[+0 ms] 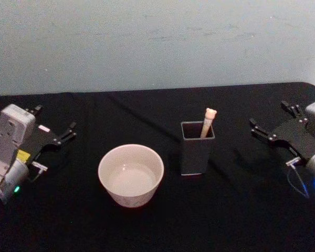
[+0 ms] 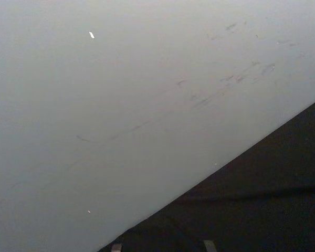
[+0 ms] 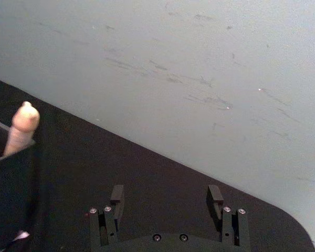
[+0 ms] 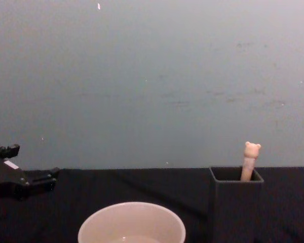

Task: Pick up the stirring spoon with one hand, stir inside the cup, then place it back in its original position.

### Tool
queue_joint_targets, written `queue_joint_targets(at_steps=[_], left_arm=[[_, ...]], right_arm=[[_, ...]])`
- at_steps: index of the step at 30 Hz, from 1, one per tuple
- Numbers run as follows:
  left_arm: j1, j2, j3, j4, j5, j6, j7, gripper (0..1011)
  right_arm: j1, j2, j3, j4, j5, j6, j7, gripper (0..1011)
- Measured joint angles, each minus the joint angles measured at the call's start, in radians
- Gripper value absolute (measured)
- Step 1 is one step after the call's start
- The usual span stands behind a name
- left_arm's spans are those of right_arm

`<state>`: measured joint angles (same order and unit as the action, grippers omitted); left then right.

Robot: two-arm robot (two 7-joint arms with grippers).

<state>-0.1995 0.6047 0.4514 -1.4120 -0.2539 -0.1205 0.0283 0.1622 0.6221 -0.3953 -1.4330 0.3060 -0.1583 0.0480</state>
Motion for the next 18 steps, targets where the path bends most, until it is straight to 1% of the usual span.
queue_joint_targets(at_steps=[1, 2, 3, 4, 5, 6, 8, 9, 10, 11, 14, 15, 17, 18], left_arm=[[0.0, 0.0, 0.0, 0.0, 0.0, 0.0, 0.0, 1001], [0.0, 0.0, 0.0, 0.0, 0.0, 0.0, 0.0, 1002], [0.0, 0.0, 0.0, 0.0, 0.0, 0.0, 0.0, 1001], [0.0, 0.0, 0.0, 0.0, 0.0, 0.0, 0.0, 1002], [0.0, 0.0, 0.0, 0.0, 0.0, 0.0, 0.0, 1001], [0.0, 0.0, 0.0, 0.0, 0.0, 0.0, 0.0, 1001], [0.0, 0.0, 0.0, 0.0, 0.0, 0.0, 0.0, 1001], [0.0, 0.0, 0.0, 0.0, 0.0, 0.0, 0.0, 1001], [0.0, 0.0, 0.0, 0.0, 0.0, 0.0, 0.0, 1001], [0.0, 0.0, 0.0, 0.0, 0.0, 0.0, 0.0, 1001], [0.0, 0.0, 0.0, 0.0, 0.0, 0.0, 0.0, 1002], [0.0, 0.0, 0.0, 0.0, 0.0, 0.0, 0.0, 1001], [0.0, 0.0, 0.0, 0.0, 0.0, 0.0, 0.0, 1001], [0.0, 0.0, 0.0, 0.0, 0.0, 0.0, 0.0, 1001]], right_arm=[[-0.005, 0.005, 0.006, -0.004, 0.012, -0.003, 0.015, 1000], [-0.015, 0.014, 0.016, -0.011, 0.03, -0.01, 0.042, 1000], [-0.019, 0.018, 0.019, -0.014, 0.037, -0.014, 0.055, 1000], [-0.029, 0.027, 0.027, -0.021, 0.051, -0.024, 0.082, 1000], [-0.029, 0.027, 0.027, -0.021, 0.051, -0.024, 0.082, 1000], [-0.04, 0.038, 0.035, -0.028, 0.066, -0.035, 0.111, 1000], [-0.05, 0.047, 0.041, -0.034, 0.081, -0.046, 0.141, 1000], [-0.062, 0.058, 0.047, -0.041, 0.097, -0.057, 0.174, 1000], [-0.066, 0.063, 0.049, -0.045, 0.105, -0.062, 0.19, 1000], [-0.074, 0.07, 0.053, -0.051, 0.119, -0.071, 0.219, 1000], [-0.088, 0.081, 0.057, -0.062, 0.145, -0.084, 0.27, 1000], [-0.096, 0.088, 0.059, -0.069, 0.161, -0.094, 0.305, 1000], [-0.103, 0.093, 0.061, -0.076, 0.176, -0.101, 0.336, 1000], [-0.109, 0.098, 0.062, -0.083, 0.192, -0.107, 0.368, 1000]])
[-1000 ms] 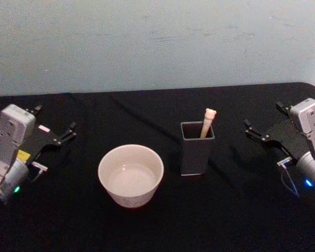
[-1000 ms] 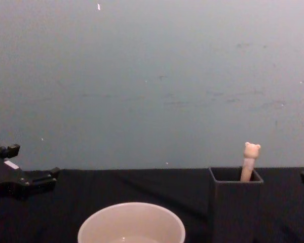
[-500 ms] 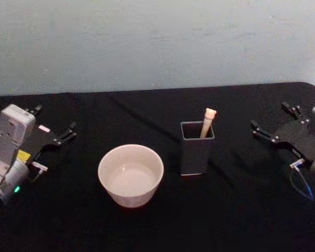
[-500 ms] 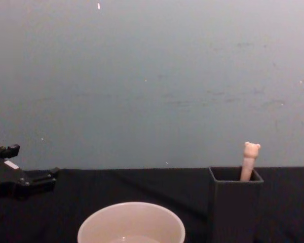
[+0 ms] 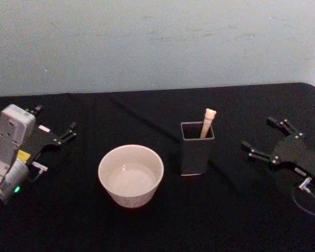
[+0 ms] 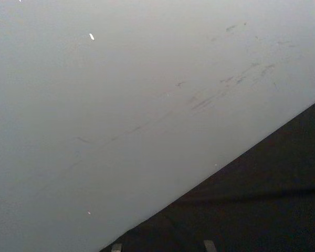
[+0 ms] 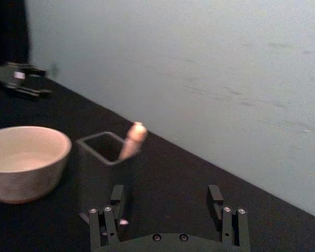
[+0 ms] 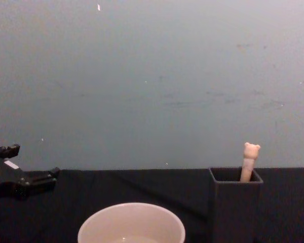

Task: Pick up the stirring spoon with one hand, stir inside the cup, then place it back in its original position.

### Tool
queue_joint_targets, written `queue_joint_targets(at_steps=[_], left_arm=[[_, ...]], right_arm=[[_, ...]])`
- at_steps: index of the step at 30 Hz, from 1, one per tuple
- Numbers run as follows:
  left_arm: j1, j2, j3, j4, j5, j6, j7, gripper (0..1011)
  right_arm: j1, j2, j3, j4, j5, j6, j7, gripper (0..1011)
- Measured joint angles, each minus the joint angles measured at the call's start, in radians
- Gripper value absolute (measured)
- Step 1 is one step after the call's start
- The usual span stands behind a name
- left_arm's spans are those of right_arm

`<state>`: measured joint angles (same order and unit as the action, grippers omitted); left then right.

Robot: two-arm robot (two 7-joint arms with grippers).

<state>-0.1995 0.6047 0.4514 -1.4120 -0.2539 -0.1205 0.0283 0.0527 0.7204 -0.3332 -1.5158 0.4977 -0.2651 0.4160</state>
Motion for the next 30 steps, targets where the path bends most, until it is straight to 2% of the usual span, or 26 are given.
queue_joint_targets(at_steps=[3, 7, 14, 22, 30], left_arm=[[0.0, 0.0, 0.0, 0.0, 0.0, 0.0, 0.0, 1001], [0.0, 0.0, 0.0, 0.0, 0.0, 0.0, 0.0, 1001], [0.0, 0.0, 0.0, 0.0, 0.0, 0.0, 0.0, 1001], [0.0, 0.0, 0.0, 0.0, 0.0, 0.0, 0.0, 1001], [0.0, 0.0, 0.0, 0.0, 0.0, 0.0, 0.0, 1001]], right_arm=[[-0.006, 0.003, -0.001, -0.009, 0.018, -0.005, 0.048, 1000], [-0.003, -0.003, -0.007, -0.012, 0.027, 0.001, 0.082, 1000], [0.052, -0.043, -0.027, 0.014, 0.053, 0.078, 0.144, 1000], [0.127, -0.101, -0.039, 0.075, 0.06, 0.143, 0.178, 1000], [0.182, -0.147, -0.044, 0.126, 0.054, 0.166, 0.196, 1000]])
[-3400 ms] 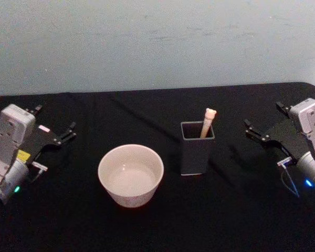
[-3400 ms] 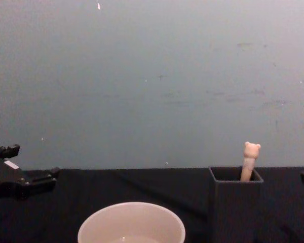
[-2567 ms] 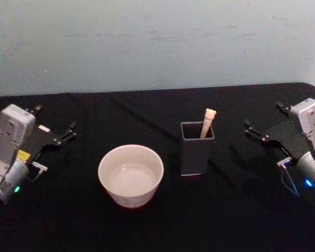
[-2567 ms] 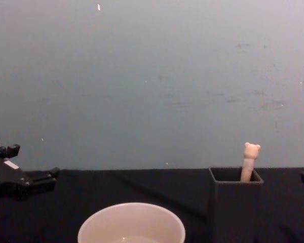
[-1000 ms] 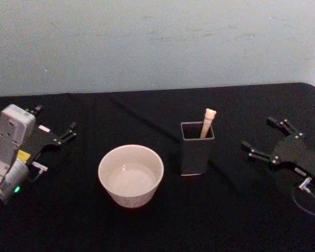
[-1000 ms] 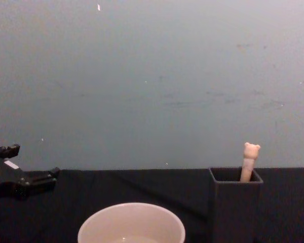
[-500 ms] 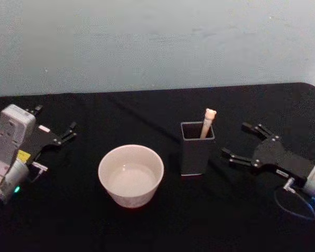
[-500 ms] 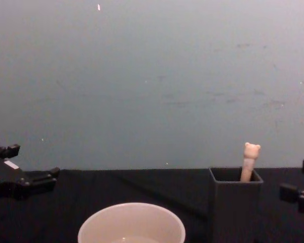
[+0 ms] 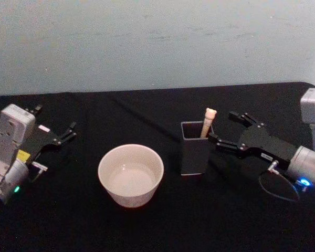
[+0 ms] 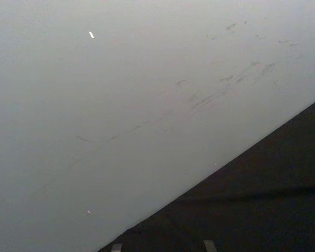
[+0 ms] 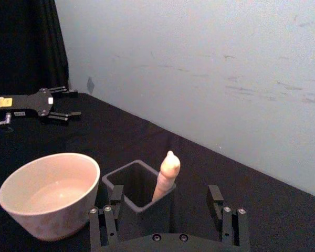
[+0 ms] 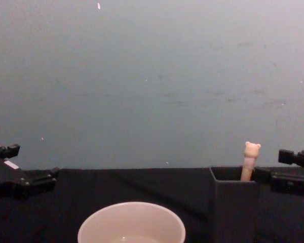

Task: Pick up the stirring spoon with one hand, stir inside the cup, then place it back in its original position.

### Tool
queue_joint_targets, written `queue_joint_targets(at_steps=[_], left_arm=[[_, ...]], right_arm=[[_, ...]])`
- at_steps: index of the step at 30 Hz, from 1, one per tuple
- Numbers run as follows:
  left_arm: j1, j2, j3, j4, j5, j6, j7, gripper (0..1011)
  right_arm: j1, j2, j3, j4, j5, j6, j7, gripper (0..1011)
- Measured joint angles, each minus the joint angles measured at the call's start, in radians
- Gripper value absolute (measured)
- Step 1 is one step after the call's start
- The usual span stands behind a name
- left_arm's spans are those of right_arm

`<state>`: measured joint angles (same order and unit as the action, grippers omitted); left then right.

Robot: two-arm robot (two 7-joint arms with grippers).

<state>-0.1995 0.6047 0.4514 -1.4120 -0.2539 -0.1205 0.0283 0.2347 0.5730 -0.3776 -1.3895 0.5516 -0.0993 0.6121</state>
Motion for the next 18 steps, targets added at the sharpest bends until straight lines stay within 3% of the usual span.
queue_joint_targets(at_steps=[18], left_arm=[[0.0, 0.0, 0.0, 0.0, 0.0, 0.0, 0.0, 1001]], right_arm=[[0.082, -0.067, -0.016, 0.08, -0.012, 0.029, 0.017, 1000]])
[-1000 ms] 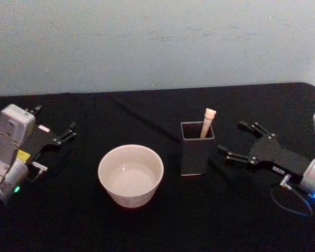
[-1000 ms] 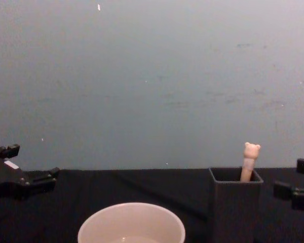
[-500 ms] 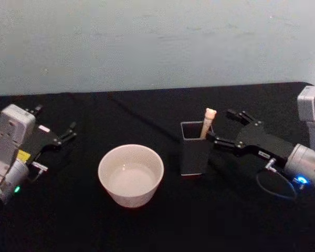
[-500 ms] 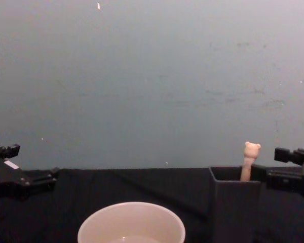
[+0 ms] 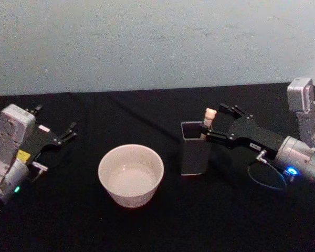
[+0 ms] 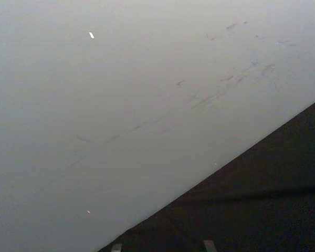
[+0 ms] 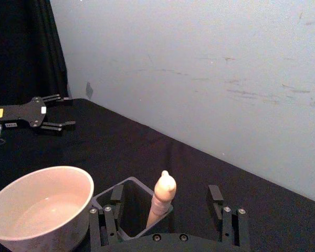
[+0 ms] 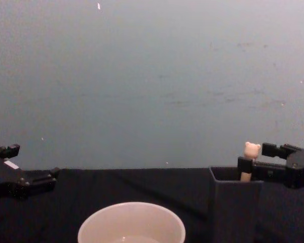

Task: Pick up the stirring spoon with one hand, stir inside the cup, then place it back in its original position.

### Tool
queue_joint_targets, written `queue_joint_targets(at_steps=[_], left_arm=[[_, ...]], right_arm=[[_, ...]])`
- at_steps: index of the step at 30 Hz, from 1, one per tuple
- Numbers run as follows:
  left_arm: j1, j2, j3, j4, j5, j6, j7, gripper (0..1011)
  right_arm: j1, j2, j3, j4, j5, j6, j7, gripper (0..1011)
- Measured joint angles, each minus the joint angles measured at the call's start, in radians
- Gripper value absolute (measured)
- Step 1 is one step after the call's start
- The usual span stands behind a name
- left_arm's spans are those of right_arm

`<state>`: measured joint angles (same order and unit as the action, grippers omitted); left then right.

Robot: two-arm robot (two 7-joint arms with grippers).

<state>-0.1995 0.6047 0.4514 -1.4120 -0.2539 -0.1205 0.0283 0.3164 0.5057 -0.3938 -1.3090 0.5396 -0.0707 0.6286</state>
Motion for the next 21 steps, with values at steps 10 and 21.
queue_joint_targets(at_steps=[10, 21], left_arm=[[0.0, 0.0, 0.0, 0.0, 0.0, 0.0, 0.0, 1001], [0.0, 0.0, 0.0, 0.0, 0.0, 0.0, 0.0, 1001]], right_arm=[[0.018, -0.011, -0.004, 0.021, 0.011, 0.008, 0.01, 1000], [0.018, -0.01, -0.002, 0.021, 0.014, 0.011, 0.013, 1000]])
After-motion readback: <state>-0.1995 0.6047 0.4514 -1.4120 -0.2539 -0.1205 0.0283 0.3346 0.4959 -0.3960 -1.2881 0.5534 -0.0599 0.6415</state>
